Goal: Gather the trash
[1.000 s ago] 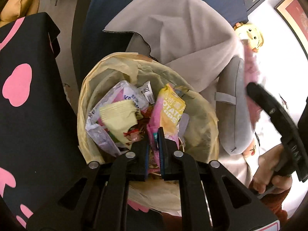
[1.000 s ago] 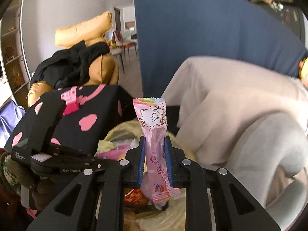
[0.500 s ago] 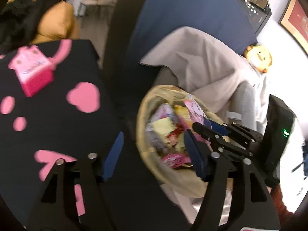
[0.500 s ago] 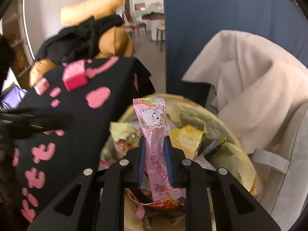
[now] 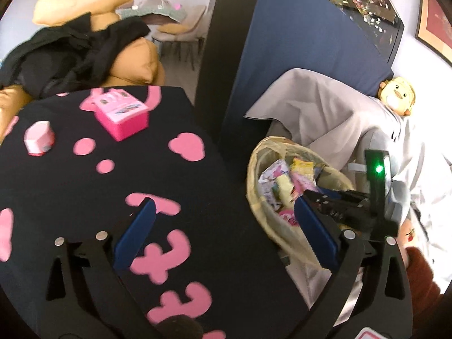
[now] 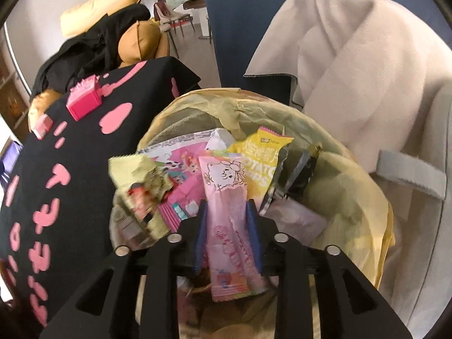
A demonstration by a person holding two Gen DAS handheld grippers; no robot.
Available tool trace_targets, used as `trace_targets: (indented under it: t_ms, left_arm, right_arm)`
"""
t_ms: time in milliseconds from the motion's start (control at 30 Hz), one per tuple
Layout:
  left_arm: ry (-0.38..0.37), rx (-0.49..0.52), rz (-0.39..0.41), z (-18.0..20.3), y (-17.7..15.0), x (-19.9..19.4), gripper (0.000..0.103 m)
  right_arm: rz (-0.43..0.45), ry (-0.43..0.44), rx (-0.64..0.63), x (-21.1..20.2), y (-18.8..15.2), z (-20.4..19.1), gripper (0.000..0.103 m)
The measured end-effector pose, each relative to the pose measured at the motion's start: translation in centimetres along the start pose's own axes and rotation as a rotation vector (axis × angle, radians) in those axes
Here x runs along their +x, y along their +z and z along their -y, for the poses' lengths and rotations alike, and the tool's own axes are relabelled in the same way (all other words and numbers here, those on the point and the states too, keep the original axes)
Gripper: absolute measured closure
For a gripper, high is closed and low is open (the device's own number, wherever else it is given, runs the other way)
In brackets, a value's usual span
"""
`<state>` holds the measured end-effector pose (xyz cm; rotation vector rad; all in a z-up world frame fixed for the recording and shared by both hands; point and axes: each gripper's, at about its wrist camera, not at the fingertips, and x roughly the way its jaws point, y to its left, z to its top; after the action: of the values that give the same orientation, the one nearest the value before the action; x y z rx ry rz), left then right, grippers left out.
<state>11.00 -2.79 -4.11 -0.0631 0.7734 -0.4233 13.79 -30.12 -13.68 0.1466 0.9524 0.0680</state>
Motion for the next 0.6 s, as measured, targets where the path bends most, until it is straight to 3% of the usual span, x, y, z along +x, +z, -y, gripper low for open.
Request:
trace_targets:
  t_ms: [100,300,500,600]
  left_arm:
    - [0.034,-0.012,0.016,-0.4,-0.9,-1.9,0.009]
    - [0.077,-0.038,0.059,0.0,-2.4,-5.7,0.009]
    - [0.144,-0.020,0.092,1.3,-3.5,-8.8,0.009]
    - [0.171,0.009,0.114,2.1,-4.1,-10.4,0.009]
  right_arm:
    - [0.023,-0.001,0.002,-1.5,-0.5,-0.1,0.061]
    - [0.088,-0.020,0.002,-5.0,-1.8,-0.2,0.060]
    - [0.165,0.076,0.010,-10.4,-3.1,-1.3,0.060]
    - [0.228,0.076,-0.044,-13.7,-4.3,-3.2,0.060]
